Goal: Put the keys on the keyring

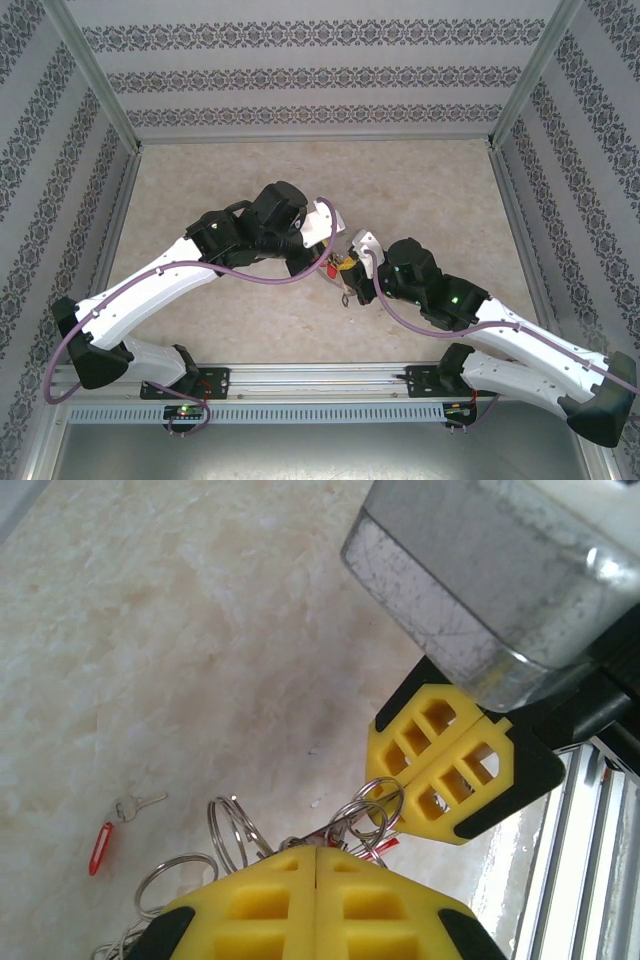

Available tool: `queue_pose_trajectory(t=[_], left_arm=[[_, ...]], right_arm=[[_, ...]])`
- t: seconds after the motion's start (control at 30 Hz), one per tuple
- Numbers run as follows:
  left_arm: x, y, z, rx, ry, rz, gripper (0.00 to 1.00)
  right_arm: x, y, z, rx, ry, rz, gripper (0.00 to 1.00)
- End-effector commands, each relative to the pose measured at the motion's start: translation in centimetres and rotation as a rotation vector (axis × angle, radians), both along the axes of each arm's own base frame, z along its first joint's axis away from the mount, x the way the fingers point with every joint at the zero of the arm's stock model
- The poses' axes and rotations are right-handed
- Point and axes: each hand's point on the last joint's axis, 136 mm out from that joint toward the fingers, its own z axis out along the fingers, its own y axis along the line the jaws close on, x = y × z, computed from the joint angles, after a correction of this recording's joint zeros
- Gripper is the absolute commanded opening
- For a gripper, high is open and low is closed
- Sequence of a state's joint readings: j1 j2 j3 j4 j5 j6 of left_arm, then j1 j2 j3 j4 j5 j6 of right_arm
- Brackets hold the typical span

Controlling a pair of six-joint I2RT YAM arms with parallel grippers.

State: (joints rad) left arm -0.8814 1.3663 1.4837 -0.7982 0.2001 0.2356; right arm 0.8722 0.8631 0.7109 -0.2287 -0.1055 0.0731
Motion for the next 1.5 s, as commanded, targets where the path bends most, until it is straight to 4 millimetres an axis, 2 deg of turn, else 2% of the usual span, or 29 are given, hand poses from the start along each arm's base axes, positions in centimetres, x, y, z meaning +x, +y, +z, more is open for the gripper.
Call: queue_pose_trajectory(t=[0.0,0.53,0.73,0.8,0.87,0.9,1.03,1.1,1.13,1.27,1.33,1.47], left_arm=[[0.7,0.8,0.1,0.029,-0.019,0.022,0.01],[1.3,1.9,0.4,0.033,-0.035,0.074,0.0],[0.2,1.3,0.9,-0.02,-0.009,0.03,0.02],[0.2,1.7,1.1,-0.019,-0.015,0.043,0.04],[-0.2,2.2,1.6,-0.024,-0.01,0.043,0.1],[-0.8,2.3,1.9,-0.037,0.009,0.031,0.17],[-4.8,2.7,2.0,-0.062,0.148,-0.085,0.46],[-5.7,3.5,1.6,-0.035,0.153,-0.109,0.66],[-5.7,4.1,1.5,-0.015,0.13,-0.111,0.71],[-5.0,5.2,1.4,0.029,0.018,-0.116,0.83],[-4.8,4.9,1.1,0.041,0.013,-0.134,0.84],[-4.6,4.4,-0.7,0.091,0.037,-0.17,0.85]], right_arm=[[0.5,0.3,1.9,0.047,-0.052,-0.002,0.0],[0.4,0.2,2.0,0.052,-0.054,-0.001,0.0],[0.4,0.3,2.0,0.053,-0.054,0.0,0.0],[0.3,0.3,2.0,0.051,-0.052,0.003,0.0],[0.3,0.3,2.1,0.053,-0.054,0.002,0.0],[0.3,0.2,2.2,0.053,-0.057,0.001,0.0],[-0.3,0.5,2.2,0.046,-0.065,0.047,0.0],[-1.1,1.0,2.3,0.038,-0.073,0.116,0.0],[-1.8,1.3,2.3,0.037,-0.069,0.162,0.0],[-3.6,2.2,2.6,0.031,-0.036,0.286,0.0],[-4.2,2.5,2.6,0.027,-0.014,0.321,0.0],[-5.2,2.8,3.3,0.053,-0.017,0.367,0.0]])
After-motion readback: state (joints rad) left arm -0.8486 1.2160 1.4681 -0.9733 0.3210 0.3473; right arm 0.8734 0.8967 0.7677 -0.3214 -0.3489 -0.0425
